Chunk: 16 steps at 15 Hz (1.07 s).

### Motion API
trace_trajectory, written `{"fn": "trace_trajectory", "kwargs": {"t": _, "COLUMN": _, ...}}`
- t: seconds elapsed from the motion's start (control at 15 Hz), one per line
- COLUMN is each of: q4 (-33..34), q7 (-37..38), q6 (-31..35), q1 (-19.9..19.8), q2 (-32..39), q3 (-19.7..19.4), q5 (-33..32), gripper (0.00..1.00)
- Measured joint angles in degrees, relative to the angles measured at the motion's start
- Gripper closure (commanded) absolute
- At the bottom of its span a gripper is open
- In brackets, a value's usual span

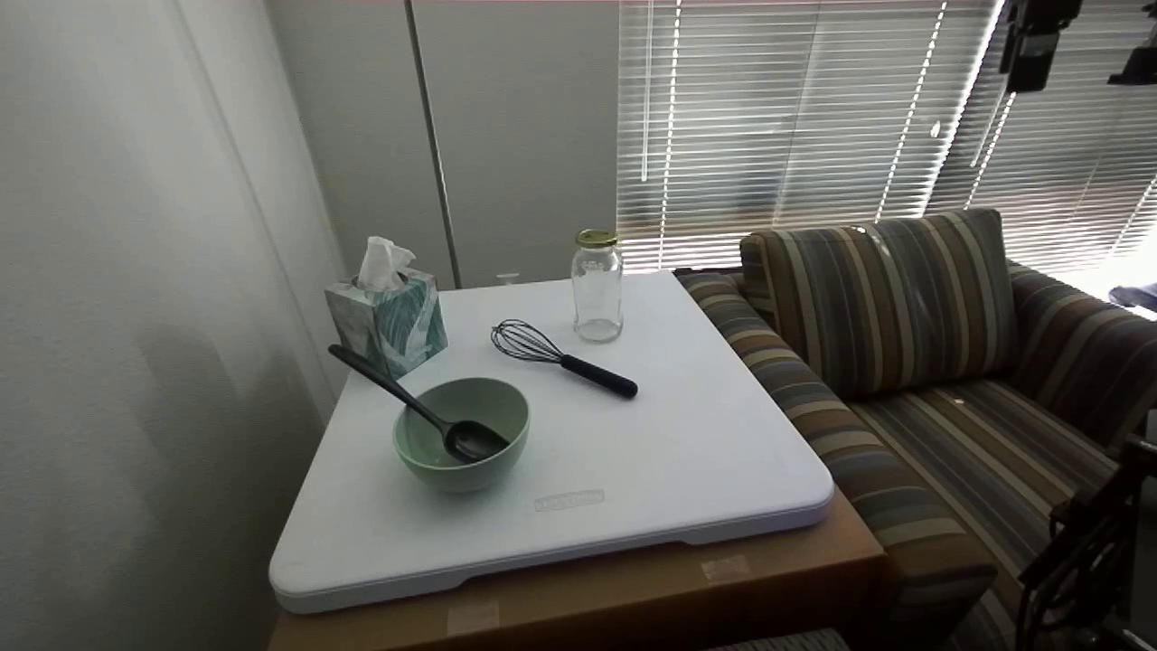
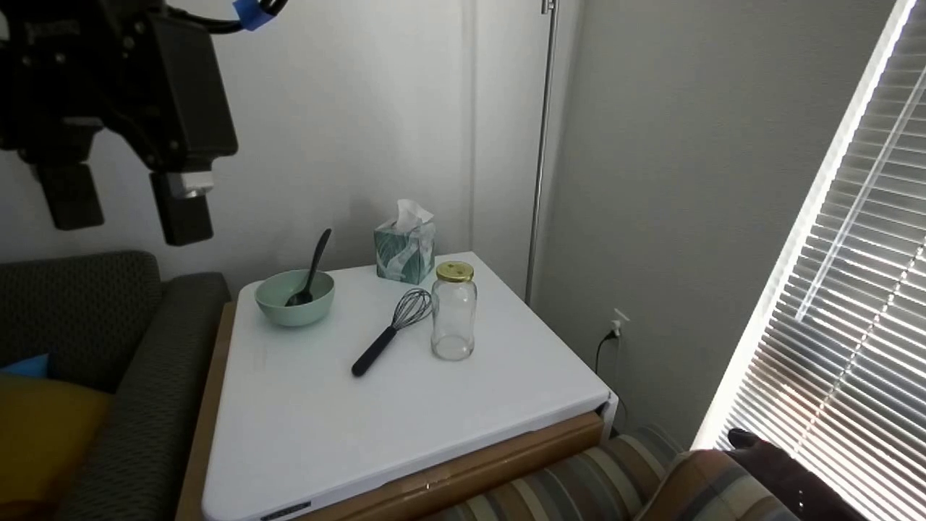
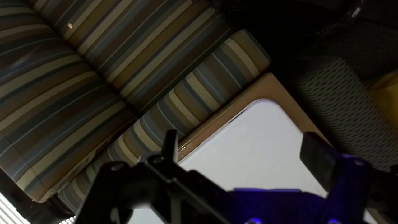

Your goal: Move the bowl to the right

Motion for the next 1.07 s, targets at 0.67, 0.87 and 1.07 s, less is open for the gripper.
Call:
{"fn": "trace_trajectory", "kwargs": {"t": 0.67, "q4": -4.2, "q7": -0.9, "q6": 7.4, "q1": 7.4, "q2": 0.6, "q3": 3.7, "q5": 10.3, "gripper": 0.0}}
{"fn": "trace_trajectory", "kwargs": {"t": 0.87, "q4": -7.2, "q7": -0.9, "q6": 13.2, "q1": 11.2, "q2": 2.5, "q3": 6.7, "q5": 14.4, "gripper": 0.0}}
{"fn": "trace_trajectory", "kwargs": {"t": 1.07, "q4": -8.9, "q7": -0.9, "q6": 18.1, "q1": 14.4, "q2": 5.6, "q3": 8.9, "q5": 18.0, "gripper": 0.0}}
